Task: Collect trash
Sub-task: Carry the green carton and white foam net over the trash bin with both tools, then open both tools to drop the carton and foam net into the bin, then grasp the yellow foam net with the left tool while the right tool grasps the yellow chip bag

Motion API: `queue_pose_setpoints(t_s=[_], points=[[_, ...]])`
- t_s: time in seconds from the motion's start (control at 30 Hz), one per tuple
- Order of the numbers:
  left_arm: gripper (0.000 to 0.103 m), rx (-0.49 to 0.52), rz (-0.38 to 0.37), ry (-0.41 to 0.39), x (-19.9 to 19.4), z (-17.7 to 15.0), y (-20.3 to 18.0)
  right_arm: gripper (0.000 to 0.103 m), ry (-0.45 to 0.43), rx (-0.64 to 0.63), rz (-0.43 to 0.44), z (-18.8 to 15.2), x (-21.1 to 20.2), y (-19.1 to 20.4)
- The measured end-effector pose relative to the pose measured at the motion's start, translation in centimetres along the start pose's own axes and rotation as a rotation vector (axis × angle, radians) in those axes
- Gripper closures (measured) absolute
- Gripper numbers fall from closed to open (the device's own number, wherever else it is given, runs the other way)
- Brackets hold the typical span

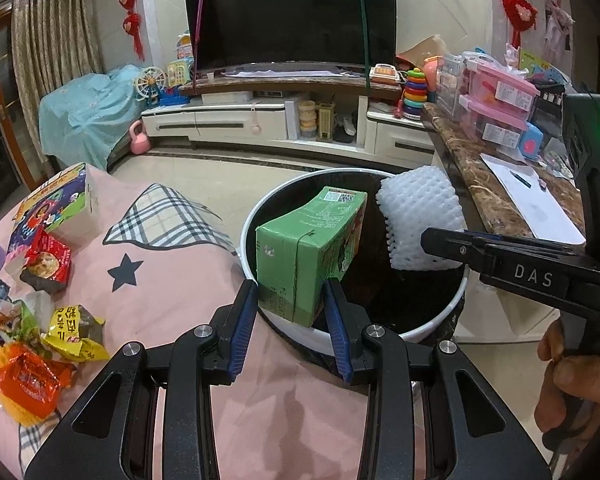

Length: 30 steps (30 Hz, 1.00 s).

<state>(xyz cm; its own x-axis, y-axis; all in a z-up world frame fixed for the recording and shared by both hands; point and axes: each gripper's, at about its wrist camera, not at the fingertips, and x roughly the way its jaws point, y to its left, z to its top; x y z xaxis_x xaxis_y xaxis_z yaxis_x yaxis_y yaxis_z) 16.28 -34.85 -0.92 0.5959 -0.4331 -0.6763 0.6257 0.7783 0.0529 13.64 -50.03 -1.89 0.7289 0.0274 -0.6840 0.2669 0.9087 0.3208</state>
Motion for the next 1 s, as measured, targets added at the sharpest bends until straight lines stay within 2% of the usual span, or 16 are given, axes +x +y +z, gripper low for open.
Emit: queue_pose_setpoints(t_s=[0.1,0.17,0.23,0.37,0.43,0.47,0.57,0.73,1.0], points=[[0.069,0.011,-0.005,0.005,0.2,0.2,-0.1,0.067,0.012,-0.007,0.002,0.3,0.2,0.1],[0.068,0.017,0.004,0.001,0.1,0.2,-0.2,0.051,0.014,-0.015,-0.011,0.4,0.3,0.2],[0.063,0.013,0.007,-0.002,-0.1,0.1,0.0,0.043,0.011,-0.005,-0.008,0.5,0.2,0.0],[0.052,-0.012,0.027,-0.01,-0.9,-0.5,0.8,0.038,0.001,0.016,-0.001,0.3,-0.1,-0.2],[0.041,-0.029,0.044,-0.012,-1.4,-1.0,1.5,0.034,-0.011,0.018,0.003,0.1,-0.6,-0.1],[0.039,-0.044,0.054,-0.013,-1.7,-1.4,2.0,0.03,-0.019,0.017,0.003,-0.1,-0.8,0.1],[0.037,-0.092,0.062,-0.005,-2.5,-2.6,3.5,0.022,-0.038,0.025,0.017,-0.5,-1.4,0.6],[0.034,-0.173,0.093,0.005,-4.0,-5.1,6.1,0.017,-0.046,0.036,0.063,-1.8,-2.0,2.4],[0.027,-0.264,0.15,0.003,-7.0,-9.3,9.6,0.006,-0.031,-0.042,0.136,-4.6,-2.0,7.6]])
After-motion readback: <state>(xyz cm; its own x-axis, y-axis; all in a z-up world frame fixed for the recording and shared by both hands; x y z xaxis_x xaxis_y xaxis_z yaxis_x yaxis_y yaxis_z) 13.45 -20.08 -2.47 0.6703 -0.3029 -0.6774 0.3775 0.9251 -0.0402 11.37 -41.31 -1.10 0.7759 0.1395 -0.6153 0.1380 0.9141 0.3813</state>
